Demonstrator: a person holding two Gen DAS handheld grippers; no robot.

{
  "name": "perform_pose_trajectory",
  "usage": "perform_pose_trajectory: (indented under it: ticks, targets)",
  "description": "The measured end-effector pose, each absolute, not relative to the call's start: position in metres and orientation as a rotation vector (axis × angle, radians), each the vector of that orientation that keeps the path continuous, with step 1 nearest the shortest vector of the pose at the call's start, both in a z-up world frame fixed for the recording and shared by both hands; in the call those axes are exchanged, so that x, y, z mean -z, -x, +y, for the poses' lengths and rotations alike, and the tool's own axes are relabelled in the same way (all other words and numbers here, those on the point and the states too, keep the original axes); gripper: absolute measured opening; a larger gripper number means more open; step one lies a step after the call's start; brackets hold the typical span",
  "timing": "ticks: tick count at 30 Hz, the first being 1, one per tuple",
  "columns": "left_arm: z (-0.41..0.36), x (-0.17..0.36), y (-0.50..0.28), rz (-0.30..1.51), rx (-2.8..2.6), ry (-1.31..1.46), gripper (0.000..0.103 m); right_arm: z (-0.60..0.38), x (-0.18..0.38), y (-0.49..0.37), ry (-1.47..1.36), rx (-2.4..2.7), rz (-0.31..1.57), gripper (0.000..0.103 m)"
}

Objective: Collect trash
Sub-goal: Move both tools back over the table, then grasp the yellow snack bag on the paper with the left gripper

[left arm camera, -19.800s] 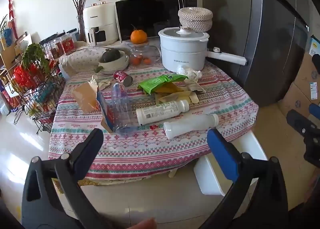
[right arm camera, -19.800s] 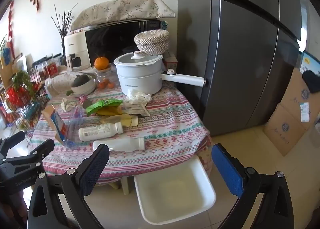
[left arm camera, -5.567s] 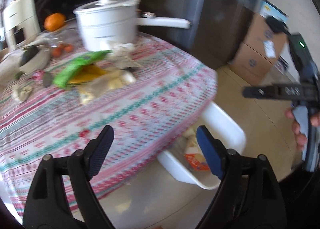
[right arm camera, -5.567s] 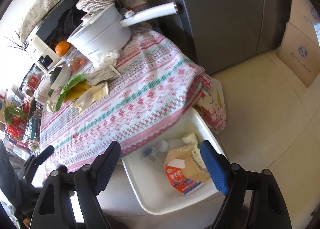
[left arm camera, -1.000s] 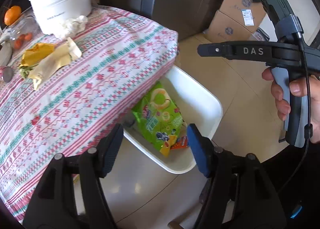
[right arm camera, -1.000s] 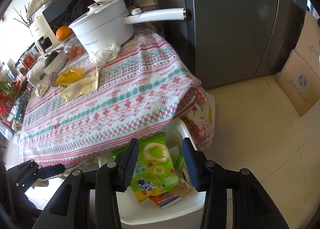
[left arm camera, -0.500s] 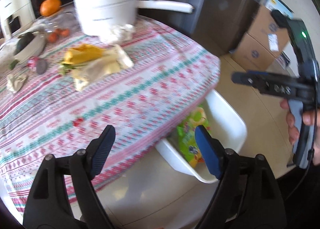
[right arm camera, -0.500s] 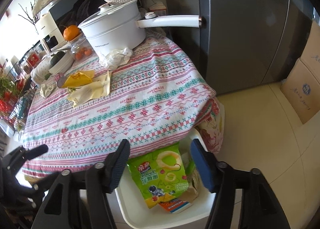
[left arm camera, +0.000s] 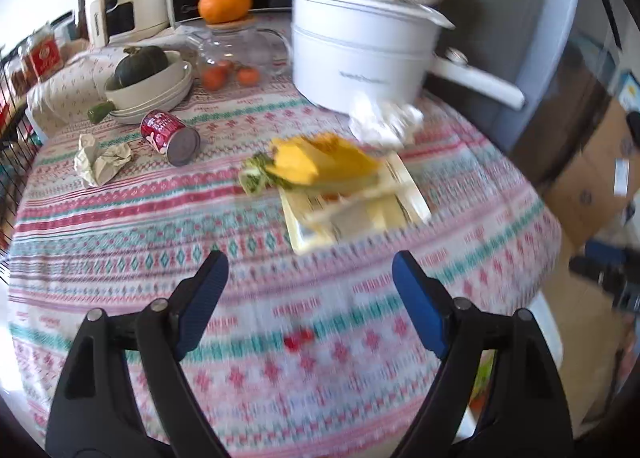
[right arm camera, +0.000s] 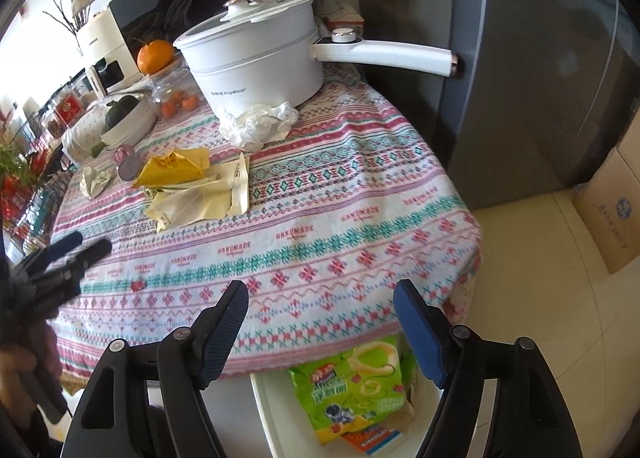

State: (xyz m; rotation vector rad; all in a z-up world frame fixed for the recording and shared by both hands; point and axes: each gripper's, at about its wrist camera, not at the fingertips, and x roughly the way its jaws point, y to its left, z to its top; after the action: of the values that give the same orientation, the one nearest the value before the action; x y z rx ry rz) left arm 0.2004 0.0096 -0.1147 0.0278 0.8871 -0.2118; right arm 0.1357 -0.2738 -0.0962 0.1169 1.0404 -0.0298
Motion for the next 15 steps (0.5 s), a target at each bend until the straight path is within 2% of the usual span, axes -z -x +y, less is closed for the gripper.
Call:
perform_pose_trajectory:
  ticks: [11,14,15]
  targets:
    - [0.005,0.119,-0.268,0.911,0.215,0.079,0.077,-0.270,0.127,-0.166,-0.115,0.052,1.110,0.077]
    - [0.004,0.127,-0.286,0.967,0.184,0.131,0.069,-0.270,0.131,-0.168,-0.112,0.056,1.121,0.077]
    - [0.005,0.129,-0.289,0.976,0.175,0.150,0.062,-0.270,0.132,-0.168,-0.111,0.057,1.123,0.077]
